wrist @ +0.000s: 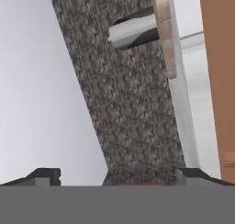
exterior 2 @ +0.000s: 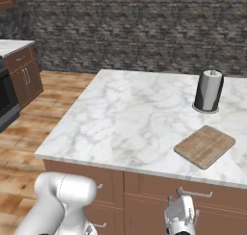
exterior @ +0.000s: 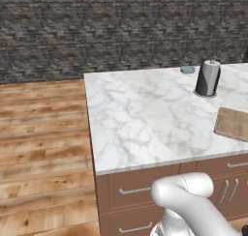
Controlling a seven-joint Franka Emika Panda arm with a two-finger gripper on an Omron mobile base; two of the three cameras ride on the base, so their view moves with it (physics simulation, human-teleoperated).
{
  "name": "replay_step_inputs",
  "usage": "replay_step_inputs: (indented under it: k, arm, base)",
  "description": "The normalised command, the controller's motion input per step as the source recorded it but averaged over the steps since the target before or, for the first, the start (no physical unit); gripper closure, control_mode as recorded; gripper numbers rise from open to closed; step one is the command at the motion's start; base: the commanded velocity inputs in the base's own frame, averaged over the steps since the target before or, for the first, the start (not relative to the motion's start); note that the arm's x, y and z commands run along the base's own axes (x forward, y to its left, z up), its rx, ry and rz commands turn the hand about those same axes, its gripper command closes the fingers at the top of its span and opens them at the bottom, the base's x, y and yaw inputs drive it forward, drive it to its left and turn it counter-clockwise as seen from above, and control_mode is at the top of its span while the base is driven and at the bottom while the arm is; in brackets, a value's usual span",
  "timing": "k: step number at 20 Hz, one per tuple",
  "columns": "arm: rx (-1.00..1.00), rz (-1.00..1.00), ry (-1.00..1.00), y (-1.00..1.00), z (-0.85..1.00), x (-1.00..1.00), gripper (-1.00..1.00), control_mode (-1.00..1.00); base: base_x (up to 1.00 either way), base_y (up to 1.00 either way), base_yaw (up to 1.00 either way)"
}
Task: Open the drawer on the right and place the cutting tools on the cutting board.
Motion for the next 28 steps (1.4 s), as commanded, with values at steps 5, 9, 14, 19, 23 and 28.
replay_step_inputs:
  k: [5,9,14,19,23,28]
  arm:
    - [-0.19,0.0,-0.04,-0.07,-0.04,0.0,-1.0,-1.0]
    - [-0.2,-0.06,0.05,-0.36,-0.09,0.0,-1.0,-1.0]
    - [-0.08,-0.13,0.16,-0.31,-0.03,0.24,-1.0,-1.0]
    - [0.0,-0.2,0.15,-0.2,-0.07,0.39,-1.0,-1.0]
    - [0.0,-0.19,0.12,-0.18,-0.11,0.3,-1.0,-1.0]
    - [0.0,-0.2,0.14,-0.12,-0.26,0.21,-1.0,-1.0]
  base:
    - [0.0,0.0,0.0]
    - [0.0,0.0,0.0]
    - [0.0,0.0,0.0]
    - [0.0,0.0,0.0]
    - [0.0,0.0,0.0]
    - [0.0,0.0,0.0]
